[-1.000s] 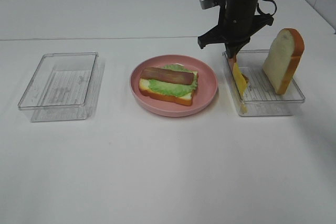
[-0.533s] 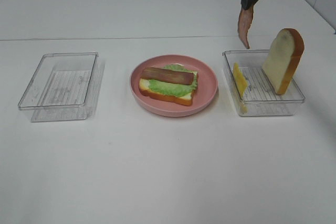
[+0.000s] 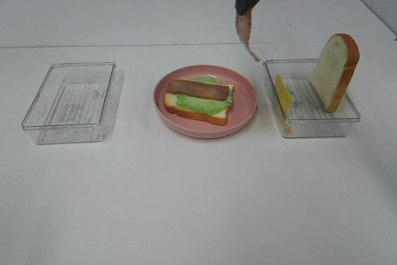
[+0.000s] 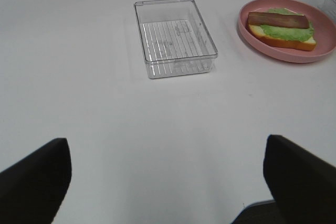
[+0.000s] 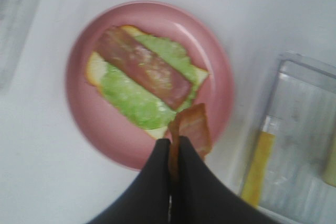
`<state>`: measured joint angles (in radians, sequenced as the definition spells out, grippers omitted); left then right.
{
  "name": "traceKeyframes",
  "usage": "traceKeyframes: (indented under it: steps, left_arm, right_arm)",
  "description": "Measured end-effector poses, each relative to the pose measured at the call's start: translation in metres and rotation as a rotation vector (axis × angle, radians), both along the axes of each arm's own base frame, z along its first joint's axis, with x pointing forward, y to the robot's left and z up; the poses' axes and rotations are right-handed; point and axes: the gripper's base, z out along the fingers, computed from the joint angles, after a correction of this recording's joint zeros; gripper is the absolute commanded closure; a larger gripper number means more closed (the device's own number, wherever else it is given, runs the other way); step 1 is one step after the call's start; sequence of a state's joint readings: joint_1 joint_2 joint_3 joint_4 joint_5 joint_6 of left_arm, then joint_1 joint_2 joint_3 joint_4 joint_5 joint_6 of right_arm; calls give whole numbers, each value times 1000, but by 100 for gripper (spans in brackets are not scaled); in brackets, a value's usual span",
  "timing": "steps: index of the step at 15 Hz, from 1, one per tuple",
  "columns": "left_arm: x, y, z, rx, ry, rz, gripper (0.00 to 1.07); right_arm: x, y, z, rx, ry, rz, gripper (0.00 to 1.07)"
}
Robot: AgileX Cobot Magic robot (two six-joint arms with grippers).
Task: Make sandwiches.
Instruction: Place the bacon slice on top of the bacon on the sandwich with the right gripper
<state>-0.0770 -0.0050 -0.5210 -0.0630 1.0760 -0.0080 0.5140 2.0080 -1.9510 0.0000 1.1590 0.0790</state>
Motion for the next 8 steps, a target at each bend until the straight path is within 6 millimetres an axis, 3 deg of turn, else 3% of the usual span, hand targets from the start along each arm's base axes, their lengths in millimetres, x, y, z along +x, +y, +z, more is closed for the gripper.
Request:
traceKeyframes:
  steps: [2, 3, 8]
  left_arm:
    - [0, 0, 0, 0, 0, 0, 16]
    - [0, 0, 0, 0, 0, 0, 16]
    - [0, 0, 0, 0, 0, 0, 16]
  right_arm:
    - [-8, 25, -8, 53, 22, 60, 107]
    - [-9, 49, -31, 115, 73, 115, 107]
    - [3, 76, -81, 214, 127, 194, 107]
